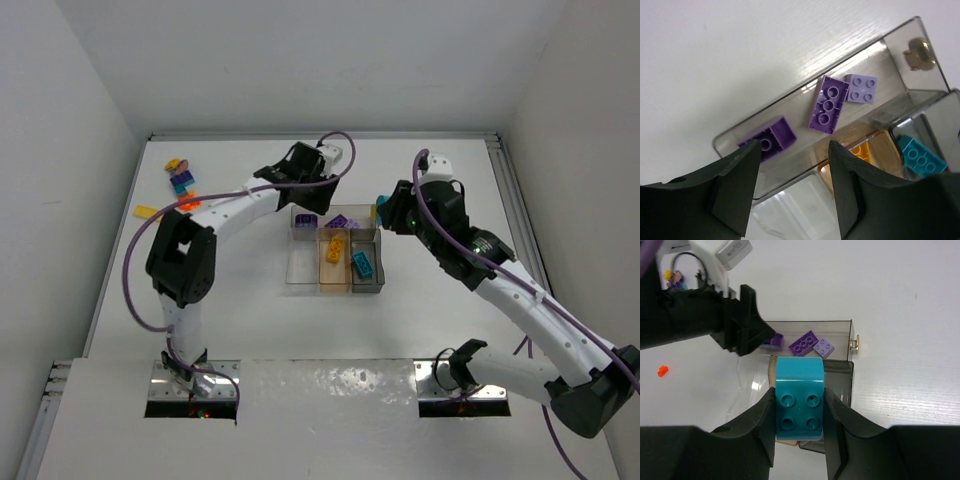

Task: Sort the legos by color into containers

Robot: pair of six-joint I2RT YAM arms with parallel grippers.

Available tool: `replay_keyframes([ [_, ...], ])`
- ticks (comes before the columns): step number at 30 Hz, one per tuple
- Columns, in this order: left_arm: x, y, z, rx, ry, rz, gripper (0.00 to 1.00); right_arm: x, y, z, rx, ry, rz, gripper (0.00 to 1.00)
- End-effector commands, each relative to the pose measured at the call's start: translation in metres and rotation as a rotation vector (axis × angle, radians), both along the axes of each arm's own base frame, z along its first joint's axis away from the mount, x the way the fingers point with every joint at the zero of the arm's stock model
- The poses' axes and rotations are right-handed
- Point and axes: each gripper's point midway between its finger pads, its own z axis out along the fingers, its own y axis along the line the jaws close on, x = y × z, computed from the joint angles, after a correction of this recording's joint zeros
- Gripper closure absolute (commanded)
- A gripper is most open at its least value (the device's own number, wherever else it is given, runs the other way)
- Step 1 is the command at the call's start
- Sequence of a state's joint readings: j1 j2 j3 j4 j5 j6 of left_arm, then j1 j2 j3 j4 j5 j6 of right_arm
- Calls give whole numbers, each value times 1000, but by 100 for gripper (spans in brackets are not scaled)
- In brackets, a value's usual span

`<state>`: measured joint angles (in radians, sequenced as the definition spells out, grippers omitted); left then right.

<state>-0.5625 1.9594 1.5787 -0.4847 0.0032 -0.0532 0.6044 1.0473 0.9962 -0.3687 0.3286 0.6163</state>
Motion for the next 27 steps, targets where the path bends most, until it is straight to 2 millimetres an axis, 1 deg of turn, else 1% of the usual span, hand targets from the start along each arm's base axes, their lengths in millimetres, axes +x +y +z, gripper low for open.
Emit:
replay_keyframes([
  [1, -1, -4, 99, 24, -347, -286, 47, 7, 9, 29, 35, -63, 28, 100],
  [2, -7, 2, 108, 63, -413, -363, 47, 9, 12, 37, 48, -73, 41, 100],
  [3, -16, 4, 114, 151, -517, -545, 43, 9, 16, 39, 53, -70, 55, 100],
  [4, -35, 15, 121, 188, -588, -621, 40, 8, 23, 41, 73, -66, 90, 100],
  [5, -43, 19, 128, 219, -646, -686, 33, 9, 31, 40, 82, -58, 117, 100],
  [6, -54, 17, 132, 246, -715, -802, 23, 9, 37, 40, 94, -56, 141, 100],
  [7, -75, 22, 138, 245, -758, -872, 22, 8, 48, 43, 118, -67, 196, 100],
  [8, -87, 20, 145, 230, -801, -931, 21, 8, 56, 40, 128, -60, 228, 100],
  [9, -98, 11, 157, 165, -865, -978, 16, 10, 62, 45, 156, -77, 247, 100],
  [10, -111, 10, 166, 115, -902, -981, 11, 7, 70, 43, 194, -60, 273, 100],
  [11, -122, 2, 175, 37, -930, -1005, 8, 8, 75, 41, 211, -54, 282, 100],
  [12, -127, -4, 186, -30, -952, -994, 6, 10, 80, 47, 243, -76, 293, 100],
  [13, -135, -6, 189, -72, -962, -1002, 5, 6, 87, 48, 278, -63, 321, 100],
  [14, -142, -11, 192, -139, -949, -1001, 5, 6, 91, 48, 292, -59, 331, 100],
  [15, -145, -13, 194, -162, -969, -1007, 5, 5, 96, 51, 309, -64, 343, 100],
  [16, -152, -16, 191, -185, -966, -1044, 5, 3, 100, 53, 313, -66, 357, 100],
  [17, -152, -18, 197, -198, -997, -1049, 5, 4, 102, 52, 310, -65, 359, 100],
  [18, -153, -19, 192, -212, -981, -1046, 6, 4, 105, 53, 314, -66, 363, 100],
  [19, -155, -21, 191, -228, -969, -1048, 6, 1, 108, 52, 318, -61, 370, 100],
  [20, -153, -23, 190, -233, -964, -1043, 7, 1, 111, 52, 324, -60, 373, 100],
  [21, -150, -25, 190, -241, -954, -1036, 8, 1, 115, 48, 324, -49, 377, 100],
  [22, -149, -28, 192, -250, -952, -1031, 8, -2, 121, 47, 323, -45, 391, 100],
  [24, -142, -32, 198, -272, -945, -991, 15, -1, 127, 45, 322, -43, 399, 100],
  [25, -136, -32, 200, -269, -942, -960, 17, -4, 131, 45, 325, -43, 411, 100],
  [26, -134, -32, 199, -273, -924, -949, 24, -4, 133, 46, 328, -44, 414, 100],
  [27, -132, -33, 199, -267, -918, -948, 27, -3, 134, 46, 327, -45, 416, 100],
])
